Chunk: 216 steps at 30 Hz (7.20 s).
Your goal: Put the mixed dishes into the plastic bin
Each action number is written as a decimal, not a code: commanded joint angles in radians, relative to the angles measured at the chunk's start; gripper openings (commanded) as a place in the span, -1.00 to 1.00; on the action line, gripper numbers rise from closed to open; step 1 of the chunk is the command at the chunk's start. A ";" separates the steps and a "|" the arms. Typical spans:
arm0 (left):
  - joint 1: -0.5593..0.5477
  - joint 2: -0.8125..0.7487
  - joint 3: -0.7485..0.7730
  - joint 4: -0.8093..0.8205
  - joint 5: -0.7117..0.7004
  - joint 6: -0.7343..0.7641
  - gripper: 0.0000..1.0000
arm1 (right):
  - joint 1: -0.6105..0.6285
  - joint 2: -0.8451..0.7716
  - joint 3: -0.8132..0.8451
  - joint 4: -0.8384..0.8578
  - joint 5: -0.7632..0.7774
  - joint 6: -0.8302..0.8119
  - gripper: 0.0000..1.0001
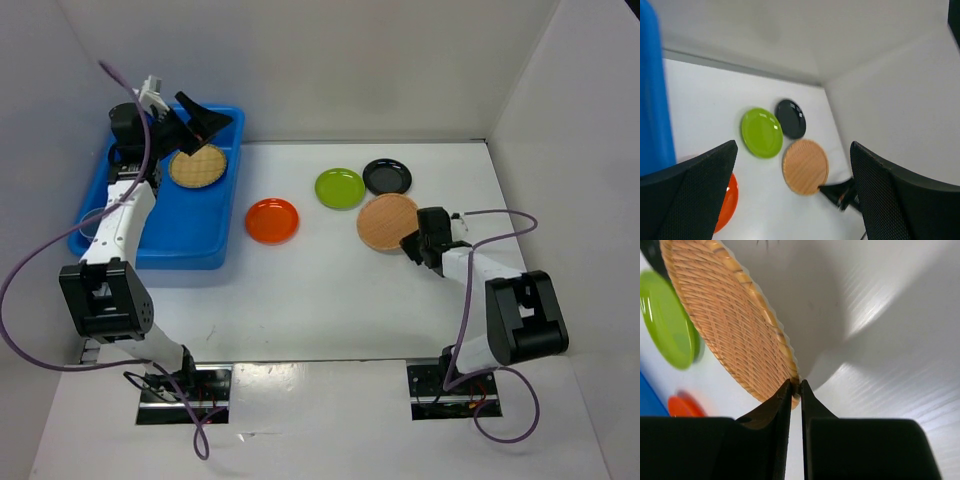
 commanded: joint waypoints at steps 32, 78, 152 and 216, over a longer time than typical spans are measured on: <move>-0.440 0.381 0.031 -0.464 0.245 0.566 0.99 | 0.074 0.046 0.036 0.146 -0.688 -0.534 -0.89; -0.526 0.360 -0.219 -0.444 0.108 0.528 -1.00 | 0.176 0.291 0.154 0.249 -0.701 -0.563 -0.87; 0.142 0.640 0.323 -0.183 -0.281 0.039 -1.00 | -0.127 0.491 0.614 0.069 -0.025 -0.380 0.80; -0.212 0.004 0.075 -0.162 0.252 0.339 0.98 | -0.095 0.190 0.588 0.045 -0.257 -0.540 -0.92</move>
